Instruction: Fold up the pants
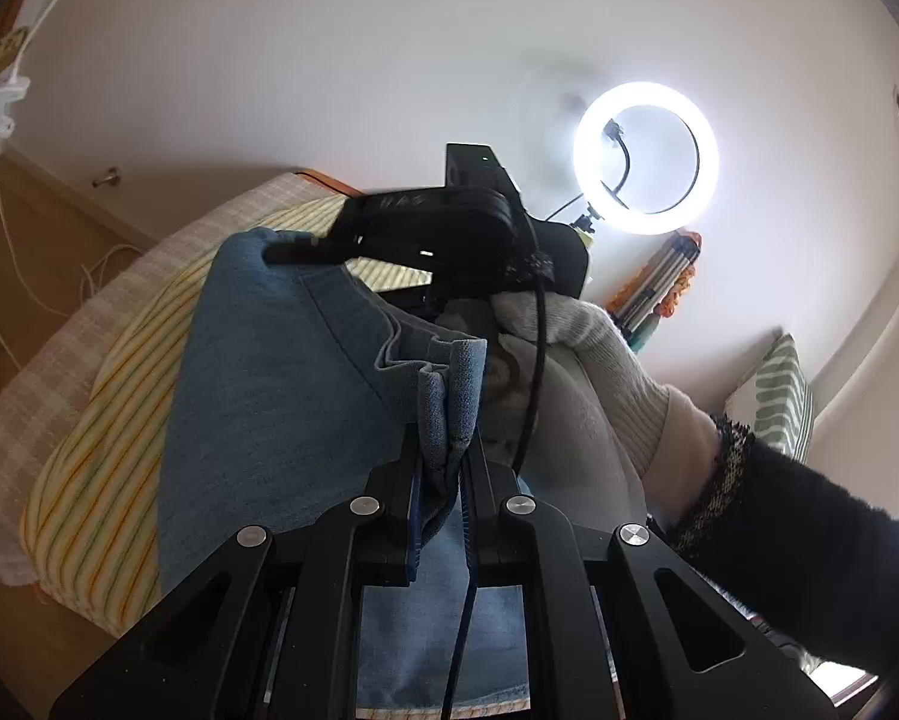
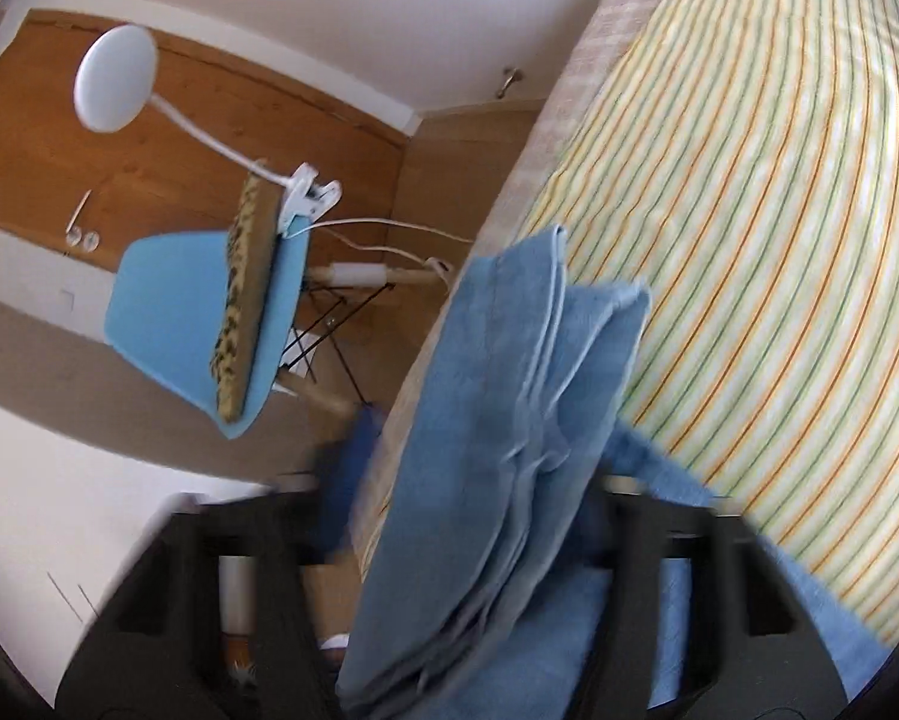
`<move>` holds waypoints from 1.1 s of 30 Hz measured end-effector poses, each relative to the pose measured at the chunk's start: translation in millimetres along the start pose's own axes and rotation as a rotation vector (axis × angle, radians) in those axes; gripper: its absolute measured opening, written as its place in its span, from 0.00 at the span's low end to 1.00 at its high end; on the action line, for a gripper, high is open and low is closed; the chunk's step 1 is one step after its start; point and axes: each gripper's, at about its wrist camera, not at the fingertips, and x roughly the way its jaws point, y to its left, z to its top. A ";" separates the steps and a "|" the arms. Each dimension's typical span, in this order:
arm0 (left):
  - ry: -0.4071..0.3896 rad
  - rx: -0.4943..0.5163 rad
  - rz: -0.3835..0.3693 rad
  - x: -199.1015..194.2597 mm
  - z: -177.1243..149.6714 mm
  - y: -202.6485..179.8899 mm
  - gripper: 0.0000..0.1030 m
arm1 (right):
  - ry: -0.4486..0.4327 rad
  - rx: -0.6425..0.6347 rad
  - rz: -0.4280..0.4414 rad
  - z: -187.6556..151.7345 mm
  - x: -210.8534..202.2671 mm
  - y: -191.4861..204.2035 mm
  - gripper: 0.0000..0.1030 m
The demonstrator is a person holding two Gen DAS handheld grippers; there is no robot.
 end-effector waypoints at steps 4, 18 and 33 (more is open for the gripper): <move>0.015 -0.007 -0.033 1.6 -0.5 -2.3 0.09 | -0.042 -0.098 -0.084 -2.2 -18.1 12.1 0.10; 0.114 0.175 -0.202 40.6 -12.9 -112.2 0.08 | -0.241 -0.184 -0.221 -34.3 -179.5 21.3 0.10; 0.268 0.317 -0.462 102.9 -49.2 -258.6 0.08 | -0.388 -0.068 -0.420 -126.2 -366.0 -45.7 0.10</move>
